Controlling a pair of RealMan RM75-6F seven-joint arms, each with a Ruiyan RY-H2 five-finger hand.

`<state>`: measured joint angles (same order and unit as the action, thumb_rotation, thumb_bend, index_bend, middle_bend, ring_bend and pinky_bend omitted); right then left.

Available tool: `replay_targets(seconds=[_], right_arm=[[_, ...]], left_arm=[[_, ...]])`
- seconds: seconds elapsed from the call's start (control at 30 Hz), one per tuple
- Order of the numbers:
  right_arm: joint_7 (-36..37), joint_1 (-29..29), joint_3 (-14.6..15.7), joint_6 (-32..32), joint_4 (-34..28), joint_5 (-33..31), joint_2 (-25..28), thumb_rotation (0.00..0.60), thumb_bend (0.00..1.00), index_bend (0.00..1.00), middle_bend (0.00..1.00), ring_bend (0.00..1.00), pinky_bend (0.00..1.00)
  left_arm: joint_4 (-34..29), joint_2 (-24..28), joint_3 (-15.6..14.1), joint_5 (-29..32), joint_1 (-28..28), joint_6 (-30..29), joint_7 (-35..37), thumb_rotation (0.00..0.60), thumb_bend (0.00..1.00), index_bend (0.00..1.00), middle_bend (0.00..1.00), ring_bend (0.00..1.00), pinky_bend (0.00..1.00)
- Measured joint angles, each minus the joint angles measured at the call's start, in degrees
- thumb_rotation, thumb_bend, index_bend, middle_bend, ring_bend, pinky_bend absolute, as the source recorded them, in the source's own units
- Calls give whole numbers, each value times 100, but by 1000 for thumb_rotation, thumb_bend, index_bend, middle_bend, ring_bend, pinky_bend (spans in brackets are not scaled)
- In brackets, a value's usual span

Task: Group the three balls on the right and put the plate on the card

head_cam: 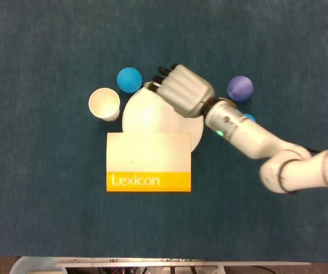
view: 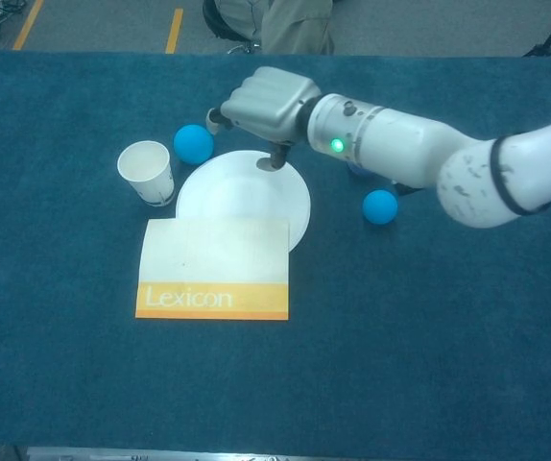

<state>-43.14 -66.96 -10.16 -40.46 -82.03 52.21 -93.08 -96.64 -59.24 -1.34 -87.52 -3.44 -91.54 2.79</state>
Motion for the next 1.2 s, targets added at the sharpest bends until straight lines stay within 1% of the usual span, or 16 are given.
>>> replay_targets(seconds=[0.1,0.27,0.4,0.73,1.2], right_arm=[[-172,-300,-52,62,424,-316,-366,600,267,211,276,192,363],[-315,-724,-125,187,1105,-656,-887,600,268,200,265,181,350],[-322,-970,-179,286,1530,-851,-1170,600,268,192,252,168,337],[-183,-1339,-271,439,2458,-991,-1641,600,268,191,250,167,336],[213,-1650,-362,990,4003,-1041,-2393,600,268,191,250,167,336]], left_arm=[[-2,29,-14,32,-68,-58,30,600,436,354,309,271,208],[13,76,-36,95,-197,-160,97,600,436,353,309,271,208],[39,100,-43,160,-262,-182,159,600,436,353,309,271,208],[80,101,-8,214,-288,-136,208,600,435,354,309,271,208],[140,98,13,315,-344,-65,321,600,436,354,309,271,208]])
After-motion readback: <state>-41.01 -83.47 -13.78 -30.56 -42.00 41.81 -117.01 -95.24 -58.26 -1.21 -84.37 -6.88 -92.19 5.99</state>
